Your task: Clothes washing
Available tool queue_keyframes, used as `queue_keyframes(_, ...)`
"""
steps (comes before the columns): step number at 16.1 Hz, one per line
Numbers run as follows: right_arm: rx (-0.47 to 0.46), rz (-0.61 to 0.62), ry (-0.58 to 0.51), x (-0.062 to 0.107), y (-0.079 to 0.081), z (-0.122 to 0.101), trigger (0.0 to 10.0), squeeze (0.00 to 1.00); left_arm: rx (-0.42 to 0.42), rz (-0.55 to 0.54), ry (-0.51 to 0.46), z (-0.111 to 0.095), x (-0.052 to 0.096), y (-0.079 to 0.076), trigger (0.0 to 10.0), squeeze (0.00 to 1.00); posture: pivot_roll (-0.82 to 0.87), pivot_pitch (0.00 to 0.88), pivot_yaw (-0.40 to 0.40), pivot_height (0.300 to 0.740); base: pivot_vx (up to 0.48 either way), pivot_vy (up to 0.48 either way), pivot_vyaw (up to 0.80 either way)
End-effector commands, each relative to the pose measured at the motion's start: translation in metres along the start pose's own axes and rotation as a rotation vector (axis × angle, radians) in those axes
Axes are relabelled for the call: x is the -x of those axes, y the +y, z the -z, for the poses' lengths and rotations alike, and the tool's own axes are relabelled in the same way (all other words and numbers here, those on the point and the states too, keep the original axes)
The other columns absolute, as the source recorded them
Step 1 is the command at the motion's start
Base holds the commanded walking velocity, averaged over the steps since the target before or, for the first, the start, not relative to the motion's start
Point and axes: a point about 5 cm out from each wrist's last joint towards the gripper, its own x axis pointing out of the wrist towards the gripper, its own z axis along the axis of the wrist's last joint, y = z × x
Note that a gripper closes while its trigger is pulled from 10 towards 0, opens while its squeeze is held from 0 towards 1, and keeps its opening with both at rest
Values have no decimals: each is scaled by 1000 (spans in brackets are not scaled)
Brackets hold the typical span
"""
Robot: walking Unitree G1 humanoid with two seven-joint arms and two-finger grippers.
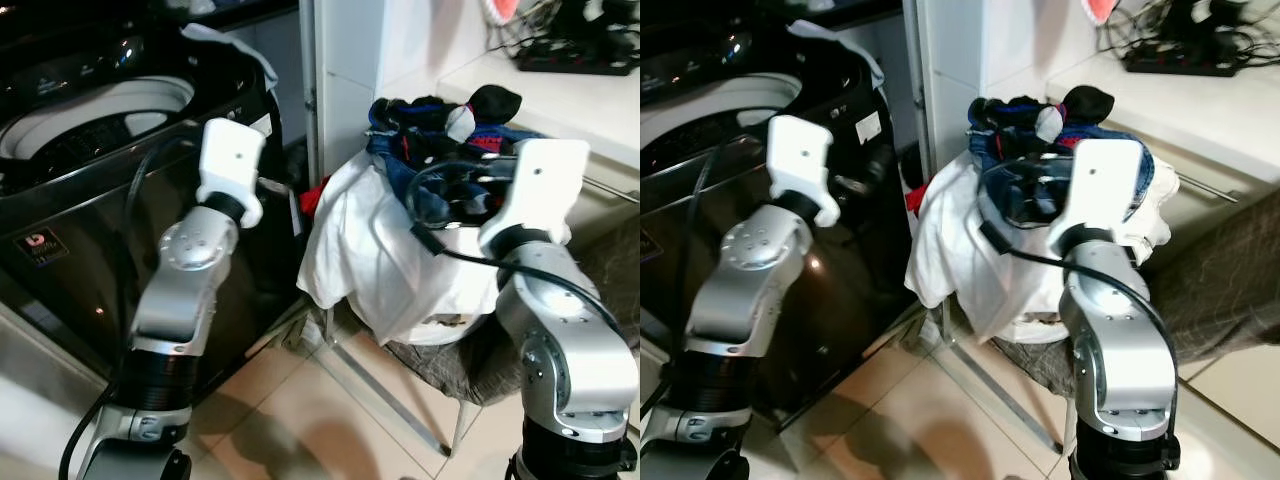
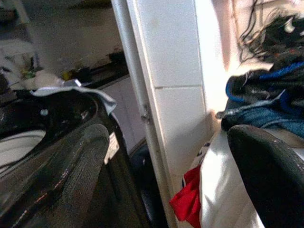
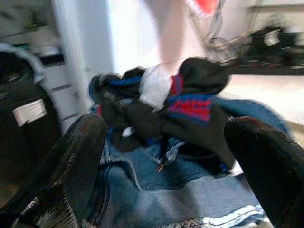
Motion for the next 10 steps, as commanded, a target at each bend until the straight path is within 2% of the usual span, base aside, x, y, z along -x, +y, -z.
queue_keyframes(1, 7, -42, 29, 3, 4, 5, 10000, 0, 17, 32, 7, 2, 4, -4, 10000, 0, -54, 0, 68, 740, 0, 0, 0)
queue_keyframes(3, 11, -70, 32, 4, 8, 7, 10000, 0, 22, 44, 3, 5, 9, -4, 10000, 0, -49, 0, 62, 740, 0, 0, 0)
queue_keyframes(6, 9, -77, 3, 4, 9, 6, 10000, 0, 55, 26, 1, 7, 15, -1, 10000, 0, -37, 0, 50, 740, 282, 0, 0)
queue_keyframes(10, 6, -89, -59, 3, 11, -4, 10000, 0, 59, 21, -20, 1, 14, 2, 10000, 0, -34, 0, 50, 740, 338, 0, 0)
